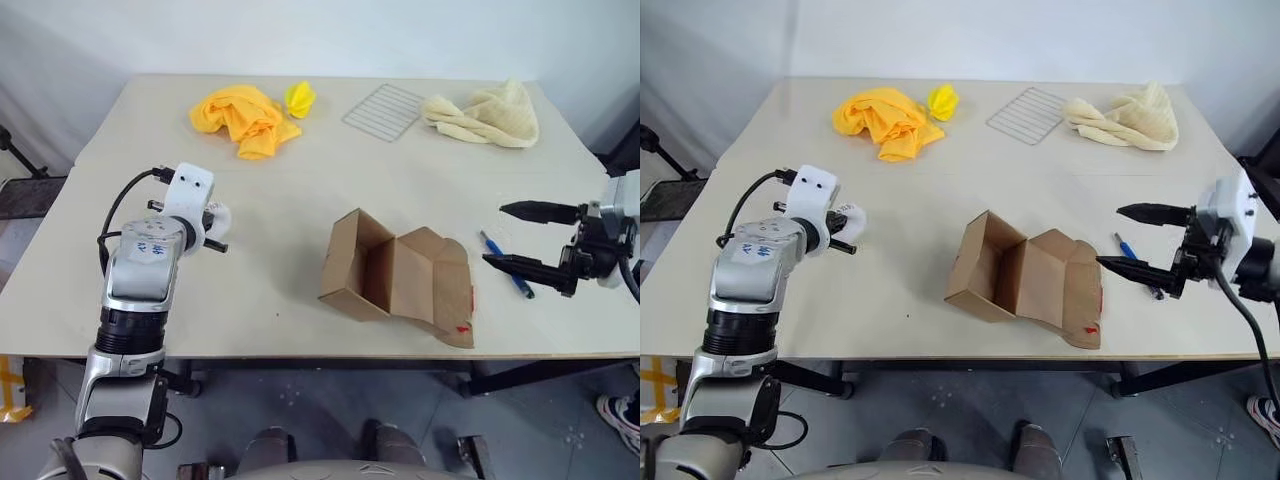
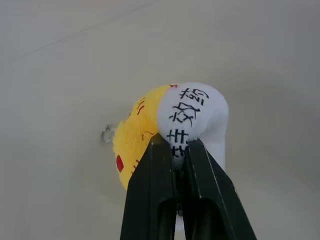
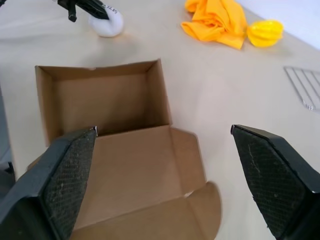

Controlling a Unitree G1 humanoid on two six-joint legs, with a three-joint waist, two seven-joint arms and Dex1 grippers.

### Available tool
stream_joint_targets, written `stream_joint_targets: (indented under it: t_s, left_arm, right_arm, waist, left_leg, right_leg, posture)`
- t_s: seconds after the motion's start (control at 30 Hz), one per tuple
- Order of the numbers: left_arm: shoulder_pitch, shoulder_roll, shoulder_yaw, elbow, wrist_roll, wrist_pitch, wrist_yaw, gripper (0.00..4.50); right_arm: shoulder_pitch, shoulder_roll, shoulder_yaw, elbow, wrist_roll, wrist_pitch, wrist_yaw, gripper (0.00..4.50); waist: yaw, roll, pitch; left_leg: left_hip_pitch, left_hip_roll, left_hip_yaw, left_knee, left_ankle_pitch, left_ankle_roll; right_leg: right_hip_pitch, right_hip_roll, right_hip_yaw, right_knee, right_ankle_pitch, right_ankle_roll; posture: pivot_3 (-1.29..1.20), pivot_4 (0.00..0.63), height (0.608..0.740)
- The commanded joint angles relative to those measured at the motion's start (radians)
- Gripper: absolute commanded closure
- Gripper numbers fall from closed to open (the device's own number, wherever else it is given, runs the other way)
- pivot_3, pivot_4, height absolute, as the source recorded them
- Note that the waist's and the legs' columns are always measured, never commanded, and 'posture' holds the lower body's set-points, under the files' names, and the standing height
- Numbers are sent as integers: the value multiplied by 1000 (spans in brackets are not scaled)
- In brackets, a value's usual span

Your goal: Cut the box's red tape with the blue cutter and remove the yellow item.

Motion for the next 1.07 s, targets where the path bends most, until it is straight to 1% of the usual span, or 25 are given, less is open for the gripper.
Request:
stream_joint_targets:
  t_s: [0.03, 0.07, 0.17, 0.3, 0.37, 0.4, 0.47, 0.5, 0.57, 0.7, 0.8, 0.93, 1.0, 1.07]
  left_arm:
    - [9, 33, 61, -117, -67, 87, -54, 3926]
    - [11, 30, 82, -143, -91, 116, -65, 3667]
    - [16, 21, 128, -212, -146, 156, -84, 2703]
    - [39, 61, 148, -298, -197, 200, -113, 1436]
    - [53, 71, 170, -326, -217, 200, -119, 1009]
    - [75, 85, 179, -341, -229, 183, -131, 623]
    - [146, 96, 213, -386, -279, 131, -187, 108]
    - [186, 105, 223, -411, -310, 101, -223, 31]
    - [274, 142, 224, -457, -336, 8, -282, 31]
    - [405, 152, 324, -478, -415, -110, -363, 31]
    - [507, 182, 372, -442, -430, -195, -408, 31]
    - [615, 216, 398, -353, -396, -353, -435, 31]
    - [653, 178, 421, -298, -390, -464, -422, 31]
    - [700, 129, 436, -235, -363, -641, -412, 31]
  right_arm:
    - [-73, -7, 40, 62, -36, -45, 49, 0]
    - [-88, -3, 49, 74, -43, -49, 55, 0]
    - [-110, 3, 65, 97, -55, -59, 74, 0]
    - [-128, 7, 74, 122, -66, -69, 89, 0]
    - [-132, 5, 75, 128, -66, -71, 95, 0]
    - [-131, 4, 73, 129, -65, -71, 97, 0]
    - [-118, 2, 63, 133, -62, -73, 102, 0]
    - [-108, 2, 58, 133, -62, -74, 103, 0]
    - [-84, 1, 52, 130, -67, -78, 101, 0]
    - [-17, 5, 10, 124, -83, -94, 52, 0]
    - [70, 3, -46, 115, -111, -114, -3, 0]
    - [184, 3, -117, 147, -137, -120, -54, 0]
    - [249, 7, -153, 206, -160, -149, -69, 0]
    - [291, 38, -194, 223, -174, -142, -154, 0]
  waist:
    - [-2, 0, 0]
    - [-3, 0, 0]
    - [-4, 0, 0]
    - [-13, 0, 0]
    - [-15, 0, 0]
    - [-16, 0, 0]
    - [-18, 0, 0]
    - [-19, 0, 0]
    - [-20, 0, 0]
    - [-14, 1, 0]
    - [-13, 1, 0]
    - [-17, 2, 1]
    - [-17, 2, 1]
    - [-16, 2, 1]
  left_leg:
    - [0, 0, 0, 0, 0, 0]
    - [0, 0, 0, 0, 0, 0]
    - [0, 0, 0, 0, 0, 0]
    - [0, 0, 0, 0, 0, 0]
    - [0, 0, 0, -1, 0, -1]
    - [0, 0, 0, -1, 0, -1]
    - [0, 0, 0, -1, 0, -1]
    - [1, 0, 0, -1, 0, -1]
    - [1, 1, 0, -2, 0, -2]
    - [0, 1, 0, -1, -1, -2]
    - [0, 1, 0, 0, -1, -2]
    - [1, 1, 1, -1, -1, -2]
    - [2, 1, 1, -1, -1, -2]
    - [3, 1, 1, -1, -1, -2]
  right_leg:
    - [0, 0, 0, 0, 0, 0]
    - [0, 0, 0, 0, 0, 0]
    - [0, 0, 0, 0, 0, 0]
    - [0, 0, 0, 0, 0, 0]
    - [0, 0, 0, 0, 0, 0]
    - [0, 0, 0, 0, 0, 0]
    - [0, 0, 0, 0, 0, 0]
    - [0, 0, 0, 0, 0, 0]
    - [0, 0, 0, -1, 0, 0]
    - [0, 0, 0, 0, 0, 0]
    - [0, 0, 0, 0, 0, 0]
    - [0, 0, 1, 0, 0, 0]
    - [0, 0, 1, 0, 0, -1]
    - [1, 0, 1, 0, 0, -1]
  posture:
    - [0, 150, 740]
    - [0, 150, 740]
    - [0, 150, 740]
    - [0, 150, 740]
    - [0, 150, 740]
    - [0, 150, 740]
    - [0, 150, 740]
    - [0, 150, 740]
    - [0, 150, 740]
    - [0, 150, 740]
    - [0, 150, 740]
    - [0, 150, 740]
    - [0, 150, 740]
    - [0, 150, 740]
